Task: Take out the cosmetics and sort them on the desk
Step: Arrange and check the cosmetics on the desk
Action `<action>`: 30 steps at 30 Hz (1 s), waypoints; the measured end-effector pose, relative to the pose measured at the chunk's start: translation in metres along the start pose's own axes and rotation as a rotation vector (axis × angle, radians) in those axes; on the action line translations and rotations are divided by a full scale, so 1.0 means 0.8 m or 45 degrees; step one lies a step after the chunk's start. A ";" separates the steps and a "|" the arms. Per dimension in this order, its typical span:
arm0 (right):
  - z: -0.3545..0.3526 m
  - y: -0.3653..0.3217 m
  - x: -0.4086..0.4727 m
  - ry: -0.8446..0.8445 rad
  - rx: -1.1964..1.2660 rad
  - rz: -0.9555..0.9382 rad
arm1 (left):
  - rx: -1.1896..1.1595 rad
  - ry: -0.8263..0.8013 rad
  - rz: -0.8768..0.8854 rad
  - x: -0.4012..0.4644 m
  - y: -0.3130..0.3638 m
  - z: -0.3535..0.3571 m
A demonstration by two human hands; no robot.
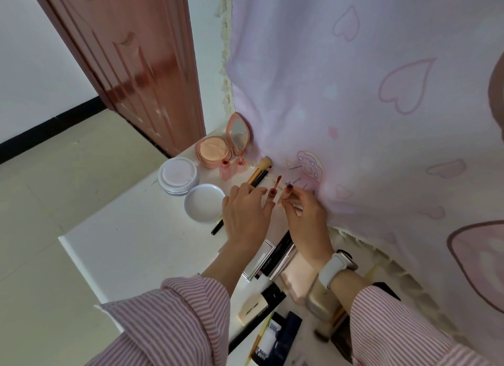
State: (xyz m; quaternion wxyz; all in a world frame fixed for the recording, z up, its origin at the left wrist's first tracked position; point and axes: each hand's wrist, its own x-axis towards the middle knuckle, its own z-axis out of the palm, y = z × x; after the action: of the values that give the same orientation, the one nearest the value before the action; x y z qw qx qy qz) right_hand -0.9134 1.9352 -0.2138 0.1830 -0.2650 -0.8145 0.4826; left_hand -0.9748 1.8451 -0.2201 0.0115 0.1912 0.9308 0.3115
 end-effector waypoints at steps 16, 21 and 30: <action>0.024 -0.027 -0.075 -0.626 -1.051 -0.292 | -0.359 0.310 -0.305 -0.117 -0.082 -0.079; 0.033 -0.033 -0.078 -0.585 -1.122 -0.351 | -0.543 0.251 -0.500 -0.141 -0.098 -0.096; 0.039 -0.097 -0.101 -0.445 0.477 0.268 | -1.768 -0.239 -0.956 -0.149 -0.105 -0.126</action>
State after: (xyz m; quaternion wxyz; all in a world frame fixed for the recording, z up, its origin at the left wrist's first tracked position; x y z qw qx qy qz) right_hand -0.8863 1.8346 -0.1634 0.0344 -0.2224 -0.6983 0.6795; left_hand -0.9081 1.6821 -0.1995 0.3108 -0.1607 0.5211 0.7785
